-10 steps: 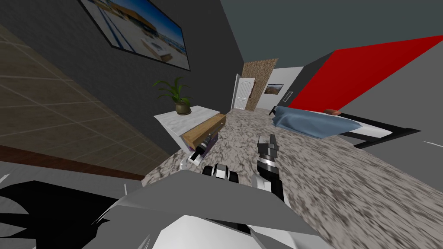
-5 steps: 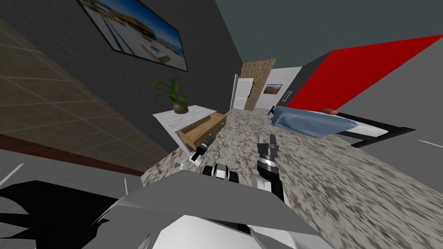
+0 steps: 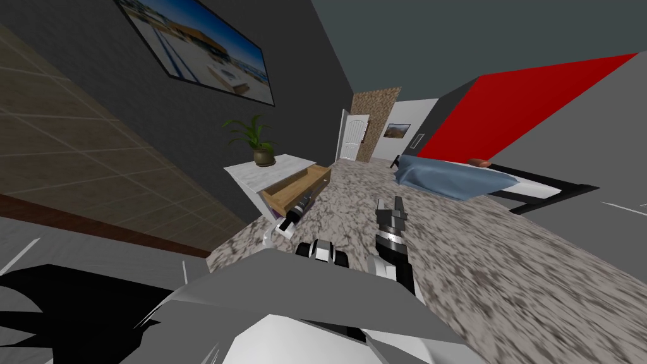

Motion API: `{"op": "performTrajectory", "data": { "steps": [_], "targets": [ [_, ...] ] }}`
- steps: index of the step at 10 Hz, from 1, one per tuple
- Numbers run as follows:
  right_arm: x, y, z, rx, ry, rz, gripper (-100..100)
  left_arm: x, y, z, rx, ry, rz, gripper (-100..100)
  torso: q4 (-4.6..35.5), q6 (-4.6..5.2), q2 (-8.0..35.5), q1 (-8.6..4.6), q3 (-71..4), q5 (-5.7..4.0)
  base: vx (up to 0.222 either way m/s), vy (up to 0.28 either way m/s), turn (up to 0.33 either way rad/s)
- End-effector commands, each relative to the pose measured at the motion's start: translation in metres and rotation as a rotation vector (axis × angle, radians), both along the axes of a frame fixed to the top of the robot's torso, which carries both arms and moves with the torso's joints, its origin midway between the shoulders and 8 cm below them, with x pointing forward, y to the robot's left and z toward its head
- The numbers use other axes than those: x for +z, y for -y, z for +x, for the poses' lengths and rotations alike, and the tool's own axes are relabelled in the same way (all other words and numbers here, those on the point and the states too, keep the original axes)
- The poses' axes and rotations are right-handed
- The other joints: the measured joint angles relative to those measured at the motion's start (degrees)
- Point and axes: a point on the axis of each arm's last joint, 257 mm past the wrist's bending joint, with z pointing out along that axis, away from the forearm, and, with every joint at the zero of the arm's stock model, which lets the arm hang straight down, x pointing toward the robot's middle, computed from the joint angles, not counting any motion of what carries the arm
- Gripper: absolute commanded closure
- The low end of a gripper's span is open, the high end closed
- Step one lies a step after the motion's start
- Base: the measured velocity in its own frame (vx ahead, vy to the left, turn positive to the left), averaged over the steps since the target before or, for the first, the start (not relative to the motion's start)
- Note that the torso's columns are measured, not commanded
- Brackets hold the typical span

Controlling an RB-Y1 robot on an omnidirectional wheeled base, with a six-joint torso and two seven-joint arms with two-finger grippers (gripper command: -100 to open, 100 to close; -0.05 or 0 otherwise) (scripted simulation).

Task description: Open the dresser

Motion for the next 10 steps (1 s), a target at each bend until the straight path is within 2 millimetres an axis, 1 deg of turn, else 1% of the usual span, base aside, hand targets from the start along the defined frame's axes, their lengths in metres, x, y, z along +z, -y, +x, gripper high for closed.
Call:
{"op": "performTrajectory", "data": {
  "steps": [1,3,4,5,10],
  "targets": [
    [0.000,0.000,0.000,0.000,0.000,0.000,0,0.014,-0.001,0.004,0.003,-0.002,-0.002,-100,0.02,0.00,0.05,-0.07,0.03,-0.02,-0.020,0.005,-0.014],
    [0.000,0.000,0.000,0.000,0.000,0.000,0,0.025,-0.001,0.006,0.005,-0.002,-0.003,-100,0.31,0.04,0.29,-0.12,0.16,-0.11,-0.020,-0.001,-0.013],
    [0.000,0.000,0.000,0.000,0.000,0.000,0,0.013,-0.004,0.003,0.009,-0.022,0.001,-100,0.43,-0.04,0.46,-0.12,0.24,-0.16,0.000,0.000,0.000],
    [0.000,0.000,0.000,0.000,0.000,0.000,0,0.012,-0.005,0.003,0.010,-0.027,0.001,0,0.32,-0.05,0.46,-0.08,0.27,-0.10,0.008,-0.001,-0.010],
    [0.000,0.000,0.000,0.000,0.000,0.000,0,0.006,-0.006,0.002,0.012,-0.042,0.001,0,0.09,-0.05,0.18,0.05,0.10,-0.01,0.002,-0.001,-0.004]
  ]
}}
